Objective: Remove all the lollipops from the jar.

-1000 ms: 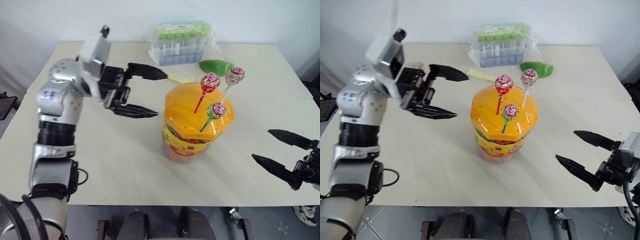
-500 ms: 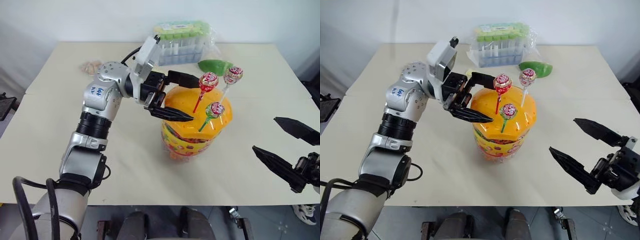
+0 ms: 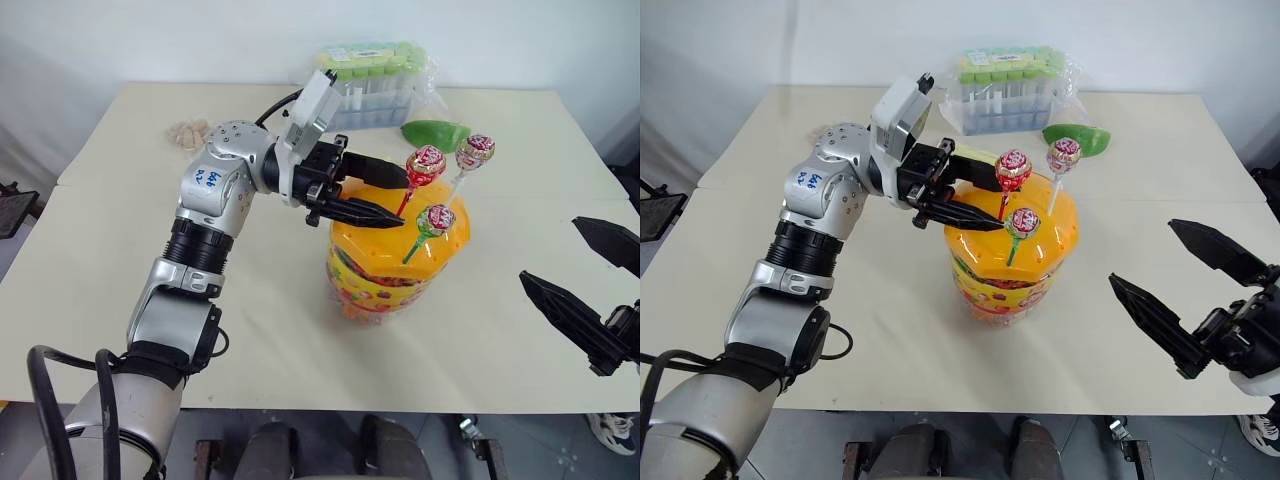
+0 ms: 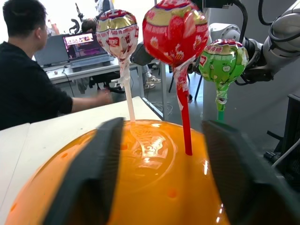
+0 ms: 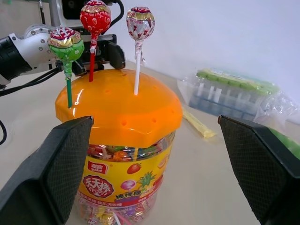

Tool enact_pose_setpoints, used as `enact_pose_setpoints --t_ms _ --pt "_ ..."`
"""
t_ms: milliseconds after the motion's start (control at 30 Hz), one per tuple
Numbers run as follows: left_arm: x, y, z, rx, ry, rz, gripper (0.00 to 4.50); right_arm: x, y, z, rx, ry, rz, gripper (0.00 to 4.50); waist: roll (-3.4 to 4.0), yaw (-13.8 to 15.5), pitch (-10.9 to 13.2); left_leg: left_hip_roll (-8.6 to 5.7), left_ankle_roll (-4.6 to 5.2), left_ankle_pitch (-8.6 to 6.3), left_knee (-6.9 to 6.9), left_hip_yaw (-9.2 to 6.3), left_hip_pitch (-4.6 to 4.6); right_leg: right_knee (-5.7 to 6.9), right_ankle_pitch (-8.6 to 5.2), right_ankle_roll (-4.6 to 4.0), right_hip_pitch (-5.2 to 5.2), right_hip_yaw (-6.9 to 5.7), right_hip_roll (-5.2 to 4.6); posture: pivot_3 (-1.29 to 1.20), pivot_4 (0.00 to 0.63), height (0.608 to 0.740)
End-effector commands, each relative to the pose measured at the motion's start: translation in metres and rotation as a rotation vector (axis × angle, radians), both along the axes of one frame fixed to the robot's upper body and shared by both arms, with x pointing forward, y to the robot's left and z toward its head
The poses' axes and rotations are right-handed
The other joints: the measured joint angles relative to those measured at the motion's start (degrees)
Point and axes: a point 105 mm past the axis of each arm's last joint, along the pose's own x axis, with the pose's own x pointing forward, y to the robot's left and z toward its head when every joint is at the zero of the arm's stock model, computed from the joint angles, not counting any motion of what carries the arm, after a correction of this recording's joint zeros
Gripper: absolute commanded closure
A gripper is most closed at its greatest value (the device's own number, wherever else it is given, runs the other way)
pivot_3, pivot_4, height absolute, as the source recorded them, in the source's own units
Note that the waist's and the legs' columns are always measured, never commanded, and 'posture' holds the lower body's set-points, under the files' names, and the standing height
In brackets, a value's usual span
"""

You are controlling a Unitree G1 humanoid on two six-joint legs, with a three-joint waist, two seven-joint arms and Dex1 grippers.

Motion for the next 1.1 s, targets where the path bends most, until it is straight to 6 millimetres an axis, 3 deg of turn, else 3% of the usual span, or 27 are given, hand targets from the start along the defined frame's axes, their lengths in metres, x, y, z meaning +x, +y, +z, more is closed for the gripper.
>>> enact_pose_setpoints --t_ms 33,167,533,700,867,1000,1100 --pt "-0.009 0.004 0.011 0.007 -0.059 -0.068 3.28 -0.006 0.002 0.011 -0.036 -0.069 -0.017 0.0 0.0 0.1 0.0 0.0 0.0 0.0 0.0 0.0 0.0 0.0 0.0 0.0 0.0 0.0 0.0 0.0 0.15 0.74" --pt "-0.01 0.004 0.02 -0.015 -0.063 -0.069 4.47 -0.005 -0.001 0.012 -0.043 -0.077 -0.031 0.0 0.0 0.6 0.0 -0.01 0.03 -0.01 0.04 0.01 -0.01 0.0 0.02 0.03 0.0 0.04 0.0 0.0 0.15 0.74" --pt "-0.017 0.015 0.055 -0.102 -0.063 -0.054 4.47 -0.002 -0.009 0.015 -0.062 -0.079 -0.043 0.0 0.0 0.6 0.0 -0.02 0.09 -0.05 0.06 0.03 -0.01 0.0 0.03 0.04 0.0 0.08 0.0 0.0 0.15 0.74" --pt "0.003 0.032 0.077 -0.134 -0.062 0.17 4.47 0.002 -0.011 0.017 -0.073 -0.074 -0.028 0.0 -0.03 0.5 0.0 -0.02 0.09 -0.05 0.06 0.02 -0.01 0.0 0.03 0.05 0.0 0.08 0.0 0.0 0.15 0.74" --pt "0.041 0.066 0.065 -0.013 0.015 0.529 4.47 0.003 -0.011 0.013 -0.095 -0.041 0.011 0.0 -0.02 0.4 0.0 -0.03 0.09 -0.05 0.02 0.03 0.04 0.01 0.03 0.05 -0.01 0.13 0.01 0.0 0.15 0.74" --pt "0.064 0.106 0.038 0.089 0.131 0.812 4.47 0.008 -0.013 0.01 -0.108 -0.017 0.032 0.0 -0.02 0.3 0.0 -0.03 0.09 -0.05 0.03 0.02 0.05 0.03 0.03 0.05 -0.01 0.15 0.01 0.0 0.15 0.74" --pt "0.074 0.14 -0.001 0.257 0.259 1.042 4.47 0.015 -0.014 0.009 -0.112 -0.006 0.052 0.0 -0.04 0.0 0.0 -0.03 0.1 -0.06 0.03 0.03 0.04 0.03 0.03 0.05 -0.01 0.16 0.01 0.0 0.15 0.74"
